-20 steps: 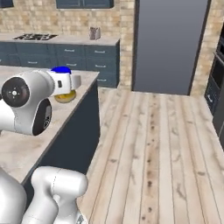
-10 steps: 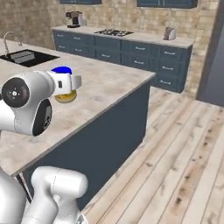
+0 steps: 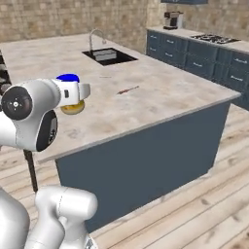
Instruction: Move the mayonnaise and shaker from the cabinet to the dining counter.
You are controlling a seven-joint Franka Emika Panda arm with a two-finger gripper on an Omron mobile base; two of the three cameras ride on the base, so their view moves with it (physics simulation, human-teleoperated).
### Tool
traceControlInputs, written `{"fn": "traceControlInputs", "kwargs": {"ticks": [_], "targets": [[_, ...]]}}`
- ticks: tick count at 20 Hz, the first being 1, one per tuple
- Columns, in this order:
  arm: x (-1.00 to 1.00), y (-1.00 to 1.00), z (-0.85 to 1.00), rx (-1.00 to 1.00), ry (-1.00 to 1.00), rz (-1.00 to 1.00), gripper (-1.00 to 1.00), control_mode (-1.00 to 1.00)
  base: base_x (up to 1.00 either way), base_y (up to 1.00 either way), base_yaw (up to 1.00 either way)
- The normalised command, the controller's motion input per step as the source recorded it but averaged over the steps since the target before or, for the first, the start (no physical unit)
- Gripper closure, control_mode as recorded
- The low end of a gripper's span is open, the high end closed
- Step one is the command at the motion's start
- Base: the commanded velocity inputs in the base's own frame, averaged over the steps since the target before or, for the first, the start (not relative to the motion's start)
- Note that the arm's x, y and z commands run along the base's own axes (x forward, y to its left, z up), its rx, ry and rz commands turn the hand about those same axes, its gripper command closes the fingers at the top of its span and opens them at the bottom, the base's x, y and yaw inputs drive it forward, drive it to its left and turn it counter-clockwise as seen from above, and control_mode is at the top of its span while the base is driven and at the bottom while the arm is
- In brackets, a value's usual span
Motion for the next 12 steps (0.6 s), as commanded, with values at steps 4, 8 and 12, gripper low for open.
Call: {"fn": "traceControlInputs", "kwargs": {"ticks": [4,8,12], "targets": [[0.0,0.0,0.0,0.0,0.0,0.0,1.0,1.0,0.09,-0.63,0.58],[0.0,0.0,0.0,0.0,0.0,0.0,1.0,1.0,0.17,-0.54,0.63],[0.0,0.0,0.0,0.0,0.0,0.0,1.0,1.0,0.29,-0.49,0.61]]}}
